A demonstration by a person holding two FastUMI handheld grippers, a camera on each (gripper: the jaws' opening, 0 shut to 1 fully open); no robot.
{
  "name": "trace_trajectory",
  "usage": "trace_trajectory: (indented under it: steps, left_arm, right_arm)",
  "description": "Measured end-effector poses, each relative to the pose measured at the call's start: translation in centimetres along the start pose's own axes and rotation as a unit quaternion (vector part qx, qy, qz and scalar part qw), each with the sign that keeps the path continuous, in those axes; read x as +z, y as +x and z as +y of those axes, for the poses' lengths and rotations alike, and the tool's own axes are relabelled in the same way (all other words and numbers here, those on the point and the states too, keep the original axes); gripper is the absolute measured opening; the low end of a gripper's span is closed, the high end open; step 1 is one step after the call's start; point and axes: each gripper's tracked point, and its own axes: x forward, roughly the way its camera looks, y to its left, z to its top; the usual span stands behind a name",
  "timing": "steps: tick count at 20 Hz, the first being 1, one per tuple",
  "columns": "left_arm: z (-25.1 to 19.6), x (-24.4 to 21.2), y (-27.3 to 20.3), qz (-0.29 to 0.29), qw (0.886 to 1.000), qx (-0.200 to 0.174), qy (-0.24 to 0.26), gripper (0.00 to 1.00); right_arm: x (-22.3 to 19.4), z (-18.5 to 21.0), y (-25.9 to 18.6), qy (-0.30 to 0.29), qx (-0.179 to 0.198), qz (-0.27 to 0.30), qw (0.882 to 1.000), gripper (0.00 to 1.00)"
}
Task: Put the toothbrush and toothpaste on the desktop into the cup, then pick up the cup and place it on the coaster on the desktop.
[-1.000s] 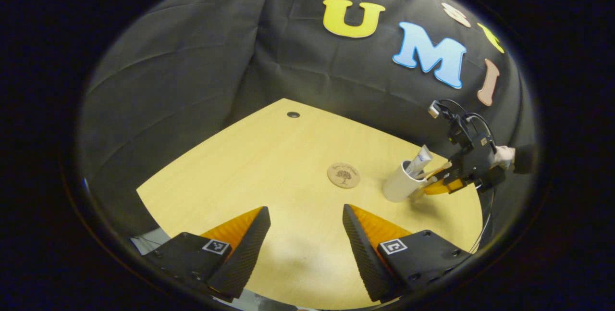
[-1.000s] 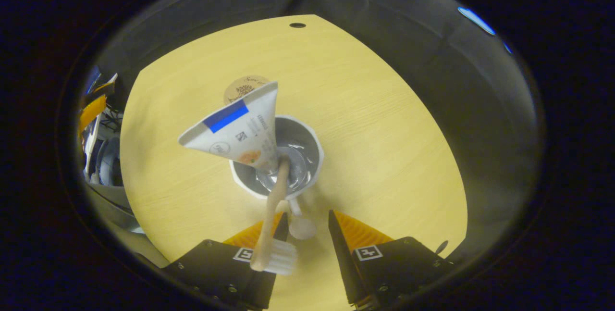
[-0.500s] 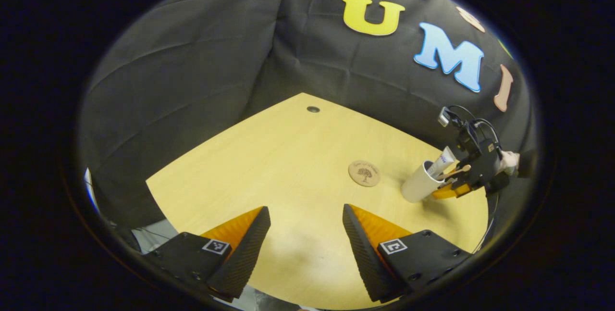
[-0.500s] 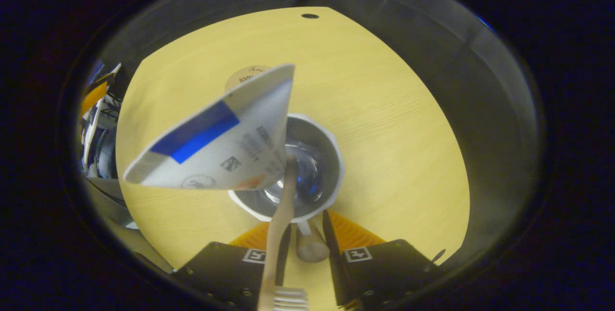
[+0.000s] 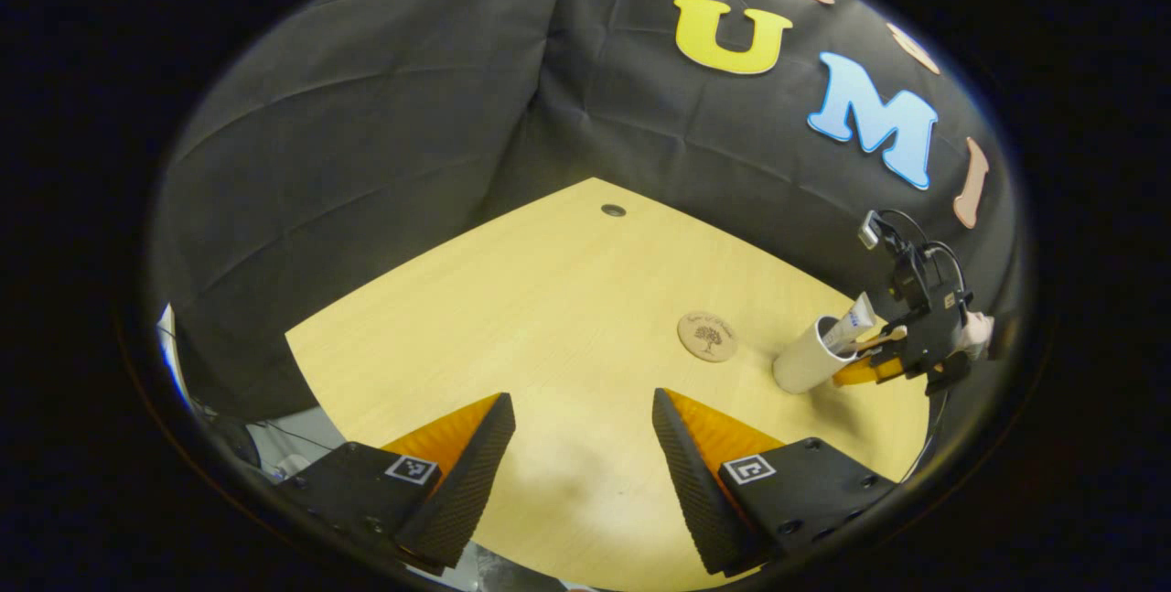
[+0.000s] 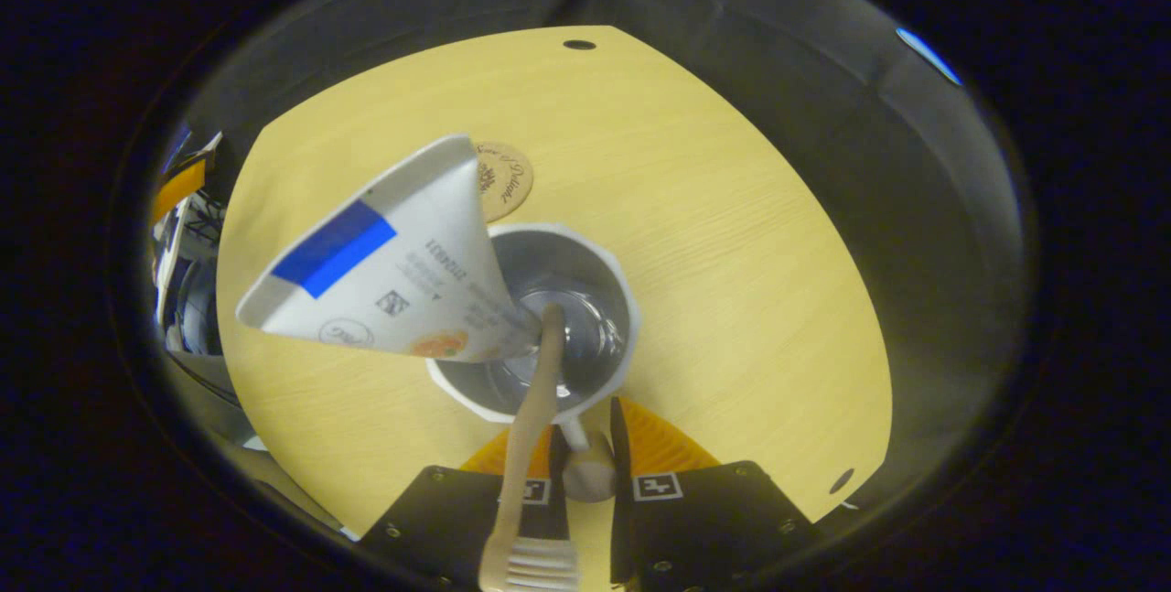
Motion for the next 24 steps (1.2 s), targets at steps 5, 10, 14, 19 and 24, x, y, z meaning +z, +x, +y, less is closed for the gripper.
trace_trajectory:
  steps: [5,10,14,19,24]
  left_arm:
    - [-0.9,0.1,0.4,0.002,1.000,-0.006,0.011,0.97]
    - [-0.2,-1.0,-1.1,0.009,1.000,-0.010,0.013,1.00]
    - [0.2,-1.1,-0.9,0.018,1.000,-0.015,0.021,0.97]
    - [0.5,-1.5,-0.2,0.032,0.999,-0.031,0.030,0.98]
    - [2.1,-0.8,0.4,0.034,0.999,-0.034,0.025,0.97]
  right_arm:
    - [-0.3,1.4,0.0,0.069,0.013,-0.018,0.997,0.22]
    - [2.2,2.2,-1.1,0.110,0.017,-0.047,0.993,0.22]
    - [6.3,3.6,-0.9,0.131,0.025,-0.067,0.989,0.22]
    - [11.0,5.5,0.5,0.140,0.016,-0.070,0.988,0.22]
    - [12.7,4.6,2.7,0.143,0.020,-0.047,0.988,0.22]
